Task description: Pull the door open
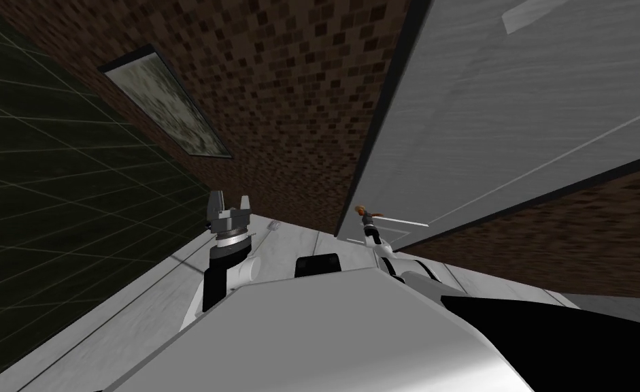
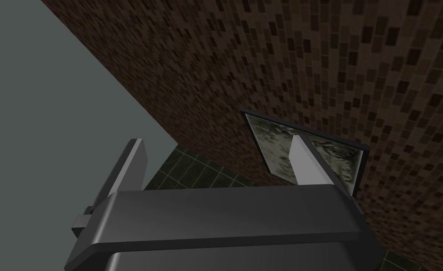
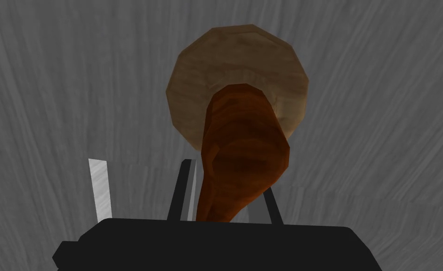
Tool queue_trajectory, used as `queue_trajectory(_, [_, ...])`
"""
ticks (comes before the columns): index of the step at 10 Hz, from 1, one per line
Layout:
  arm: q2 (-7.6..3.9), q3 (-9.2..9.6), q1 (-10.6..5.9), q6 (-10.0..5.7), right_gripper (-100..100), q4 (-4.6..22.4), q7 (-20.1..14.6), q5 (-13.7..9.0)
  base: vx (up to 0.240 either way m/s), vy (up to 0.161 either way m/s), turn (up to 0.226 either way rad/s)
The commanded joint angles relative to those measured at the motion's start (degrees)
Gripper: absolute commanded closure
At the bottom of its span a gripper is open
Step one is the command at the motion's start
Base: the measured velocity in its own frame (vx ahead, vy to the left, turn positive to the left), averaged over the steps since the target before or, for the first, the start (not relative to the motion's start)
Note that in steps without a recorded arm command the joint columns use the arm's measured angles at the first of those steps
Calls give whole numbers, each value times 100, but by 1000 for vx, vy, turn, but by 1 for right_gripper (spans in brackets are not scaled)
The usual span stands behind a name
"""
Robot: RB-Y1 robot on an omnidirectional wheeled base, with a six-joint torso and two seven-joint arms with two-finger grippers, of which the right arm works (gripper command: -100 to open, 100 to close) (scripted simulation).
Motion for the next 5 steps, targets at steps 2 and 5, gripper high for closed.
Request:
queue_trajectory(2, [-34, 144, 57, -31, 100, -42, -145, 83, -190, -40, 98])
queue_trajectory(5, [-131, 367, 112, -108, 100, -80, -404, 211, -248, -72, 134])
